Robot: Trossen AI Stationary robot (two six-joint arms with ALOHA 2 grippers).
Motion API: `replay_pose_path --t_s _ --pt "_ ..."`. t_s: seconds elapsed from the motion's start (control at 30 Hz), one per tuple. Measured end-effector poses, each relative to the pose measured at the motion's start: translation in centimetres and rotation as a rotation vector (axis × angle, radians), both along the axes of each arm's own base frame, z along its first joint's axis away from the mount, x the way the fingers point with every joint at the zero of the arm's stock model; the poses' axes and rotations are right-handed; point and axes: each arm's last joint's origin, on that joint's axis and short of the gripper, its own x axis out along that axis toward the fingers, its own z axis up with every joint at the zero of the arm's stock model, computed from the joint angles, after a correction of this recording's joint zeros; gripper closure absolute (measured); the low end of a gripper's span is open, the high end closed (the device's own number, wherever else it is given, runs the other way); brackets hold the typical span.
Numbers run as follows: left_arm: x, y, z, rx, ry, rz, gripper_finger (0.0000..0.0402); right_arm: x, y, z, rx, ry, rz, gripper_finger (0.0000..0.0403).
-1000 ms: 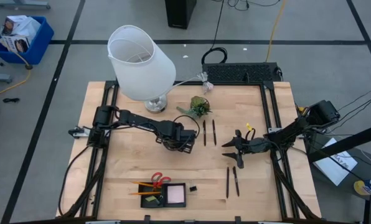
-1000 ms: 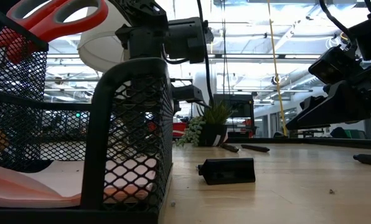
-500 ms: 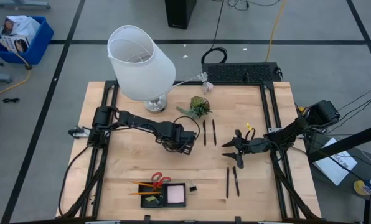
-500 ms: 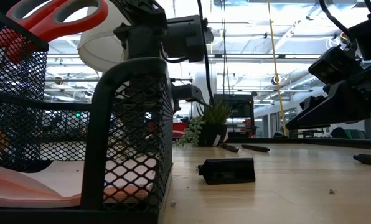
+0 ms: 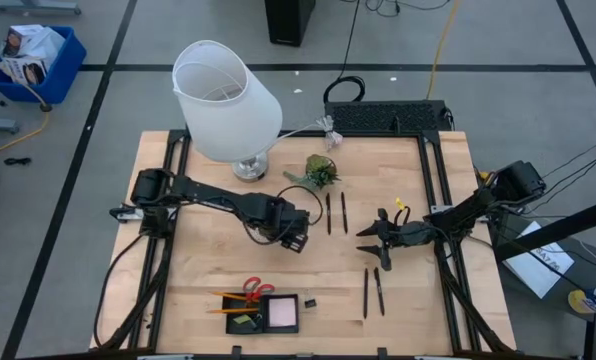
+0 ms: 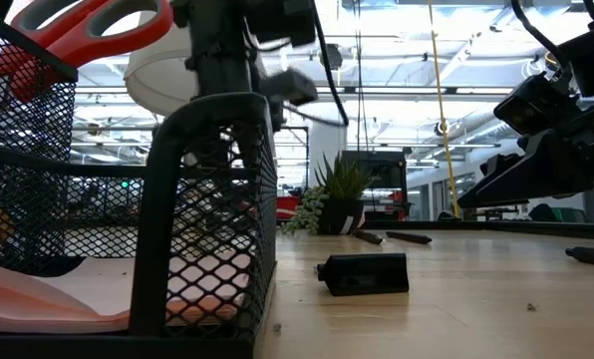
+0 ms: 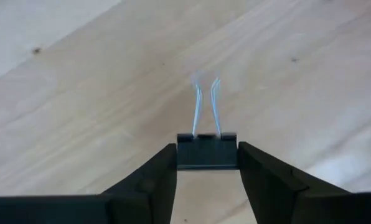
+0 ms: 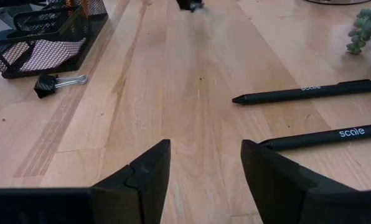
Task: Pick and place office supplies into organizer
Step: Put the top black binder clip into the mesh desk organizer
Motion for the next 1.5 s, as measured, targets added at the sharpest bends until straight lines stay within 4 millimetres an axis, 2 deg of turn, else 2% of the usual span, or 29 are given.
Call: replay_pose_path --t_s 0.17,0.33,0.5,0.77,1.03,1.23,1.5 --pt "-0.7 -1.1 2.1 0.033 -0.067 -0.027 0.0262 0.0 0.0 0.0 0.0 0.0 0.0 0.0211" --pt "-1.5 -2.5 3.9 0.046 -0.125 -0.056 0.0262 0.0 0.0 0.0 0.0 0.0 0.0 0.0211" --pt "-2.3 -4.2 5.1 0.019 -0.157 -0.049 0.0241 0.0 0.0 0.0 0.0 0.0 0.001 0.0211" --pt "-4.3 -7.0 7.7 -0.043 -0.227 -0.085 0.0263 0.0 0.0 0.0 0.0 0.0 0.0 0.0211" --pt "-7.4 -9.0 11.3 -0.017 -0.345 -0.184 0.0247 0.0 0.0 0.0 0.0 0.0 0.0 0.0211" --pt "-10.5 -11.5 13.0 -0.018 -0.381 -0.311 0.0263 0.0 0.0 0.0 0.0 0.0 0.0 0.0211" --pt "-13.7 -15.6 13.3 -0.046 -0.391 -0.456 0.0246 0.0 0.0 0.0 0.0 0.0 0.0 0.0211"
